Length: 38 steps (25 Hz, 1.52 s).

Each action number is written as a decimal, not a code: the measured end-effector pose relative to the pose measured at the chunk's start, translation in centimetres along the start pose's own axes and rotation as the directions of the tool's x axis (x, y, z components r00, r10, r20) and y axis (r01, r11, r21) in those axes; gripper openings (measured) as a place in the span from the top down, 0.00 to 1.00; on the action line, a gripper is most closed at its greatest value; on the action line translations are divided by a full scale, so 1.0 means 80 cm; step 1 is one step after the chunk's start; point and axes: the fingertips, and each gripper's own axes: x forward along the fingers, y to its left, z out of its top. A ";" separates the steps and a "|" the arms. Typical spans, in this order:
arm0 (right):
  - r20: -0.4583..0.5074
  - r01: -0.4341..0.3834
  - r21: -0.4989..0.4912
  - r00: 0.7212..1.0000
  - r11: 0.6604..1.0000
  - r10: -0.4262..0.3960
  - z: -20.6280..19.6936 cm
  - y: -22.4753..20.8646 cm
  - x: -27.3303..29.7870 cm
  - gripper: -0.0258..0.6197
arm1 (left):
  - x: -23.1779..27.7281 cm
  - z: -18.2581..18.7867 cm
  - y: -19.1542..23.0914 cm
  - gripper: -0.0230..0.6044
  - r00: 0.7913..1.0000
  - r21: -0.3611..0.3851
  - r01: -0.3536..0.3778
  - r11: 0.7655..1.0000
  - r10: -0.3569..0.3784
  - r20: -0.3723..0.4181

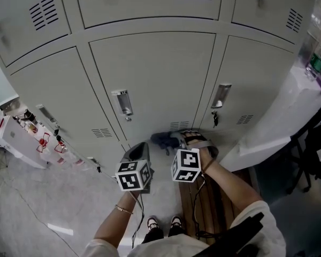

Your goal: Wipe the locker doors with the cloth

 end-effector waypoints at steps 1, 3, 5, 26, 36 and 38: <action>0.004 -0.003 0.015 1.000 1.000 0.003 0.000 0.002 -0.001 0.89 | -0.002 0.001 0.000 0.95 1.000 0.000 0.000 1.000 0.000 0.002; 0.016 -0.009 0.058 1.000 0.998 0.008 0.001 0.006 -0.006 0.89 | -0.005 0.003 0.002 0.95 1.000 0.001 -0.002 1.000 0.002 0.007; 0.032 -0.010 0.118 0.999 0.993 0.007 0.002 0.010 -0.012 0.89 | -0.009 0.006 0.004 0.95 1.000 0.001 -0.005 1.000 0.005 0.013; 0.141 -0.050 0.886 0.976 0.461 -0.166 -0.035 0.015 -0.104 0.89 | -0.062 0.058 -0.031 0.95 0.990 0.057 -0.011 0.998 0.003 0.142; 0.077 0.019 0.954 0.949 0.300 -0.305 -0.044 0.005 -0.115 0.89 | -0.066 0.046 -0.021 0.95 0.990 0.057 -0.048 0.997 0.039 0.136; 0.074 0.018 0.957 0.949 0.289 -0.307 -0.044 0.006 -0.113 0.89 | -0.067 0.047 -0.019 0.95 0.989 0.056 -0.049 0.997 0.041 0.139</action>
